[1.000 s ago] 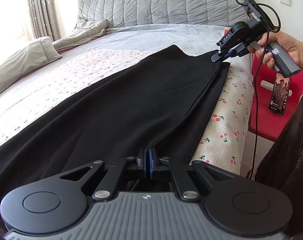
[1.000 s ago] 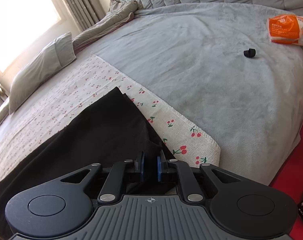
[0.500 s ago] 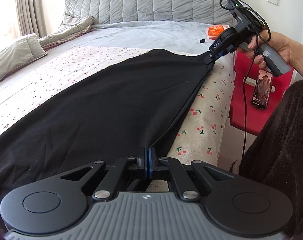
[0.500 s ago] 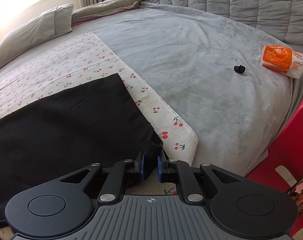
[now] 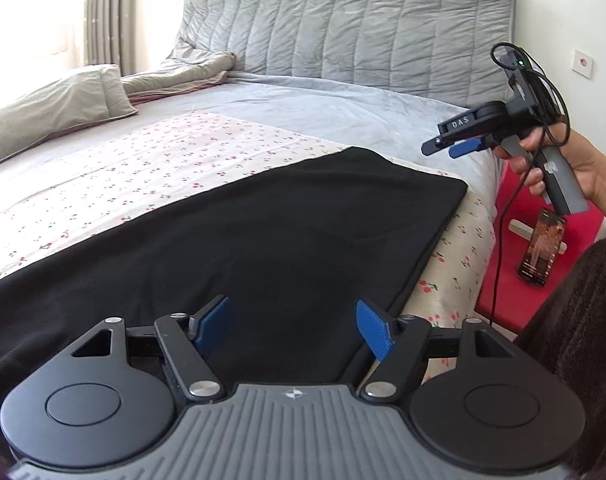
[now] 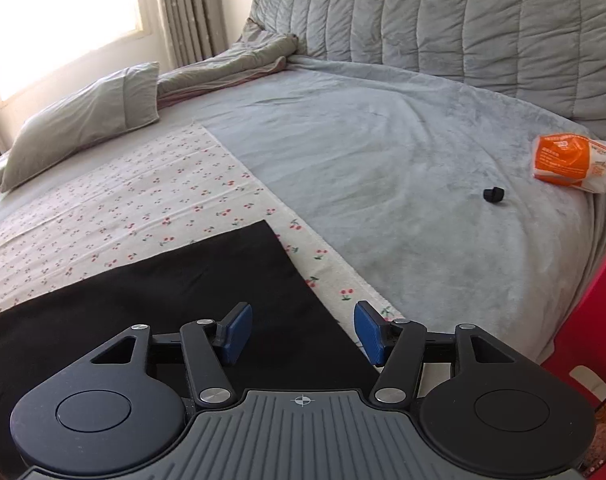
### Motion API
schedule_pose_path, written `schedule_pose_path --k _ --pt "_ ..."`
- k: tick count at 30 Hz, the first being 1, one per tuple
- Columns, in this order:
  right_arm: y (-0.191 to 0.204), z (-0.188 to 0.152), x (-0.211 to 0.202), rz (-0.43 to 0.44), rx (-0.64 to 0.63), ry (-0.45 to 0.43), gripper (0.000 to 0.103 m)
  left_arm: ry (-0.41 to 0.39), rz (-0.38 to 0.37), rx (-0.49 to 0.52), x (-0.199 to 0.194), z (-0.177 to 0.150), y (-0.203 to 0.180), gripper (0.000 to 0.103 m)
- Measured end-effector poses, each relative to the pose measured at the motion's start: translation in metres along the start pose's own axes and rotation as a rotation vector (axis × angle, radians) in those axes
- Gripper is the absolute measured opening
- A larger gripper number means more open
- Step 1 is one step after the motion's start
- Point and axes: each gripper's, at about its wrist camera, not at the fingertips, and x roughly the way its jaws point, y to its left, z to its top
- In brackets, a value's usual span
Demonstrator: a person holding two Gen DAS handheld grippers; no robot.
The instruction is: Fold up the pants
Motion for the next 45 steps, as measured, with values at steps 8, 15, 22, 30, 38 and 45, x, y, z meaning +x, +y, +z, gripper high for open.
schedule_pose_path --k 8,15,22,30,38,45 --pt "0.068 -0.004 -0.002 0.138 -0.140 0.010 0.079 -0.015 0.239 -0.115 -0.021 0.001 0.032 0.103" --pt "0.143 -0.021 -0.006 0.314 -0.277 0.037 0.086 0.066 0.449 -0.245 -0.049 -0.017 0.073 0.103" --pt "0.213 -0.049 -0.016 0.481 -0.392 0.071 0.088 0.097 0.596 -0.373 -0.090 -0.047 0.109 0.103" --pt "0.273 -0.083 -0.025 0.617 -0.477 0.104 0.089 0.110 0.731 -0.467 -0.130 -0.071 0.134 0.103" --pt "0.317 -0.117 -0.043 0.731 -0.616 0.090 0.089 0.077 0.869 -0.617 -0.174 -0.095 0.152 0.103" --pt "0.345 -0.147 -0.065 0.845 -0.750 0.057 0.089 -0.042 0.995 -0.834 -0.231 -0.122 0.175 0.101"
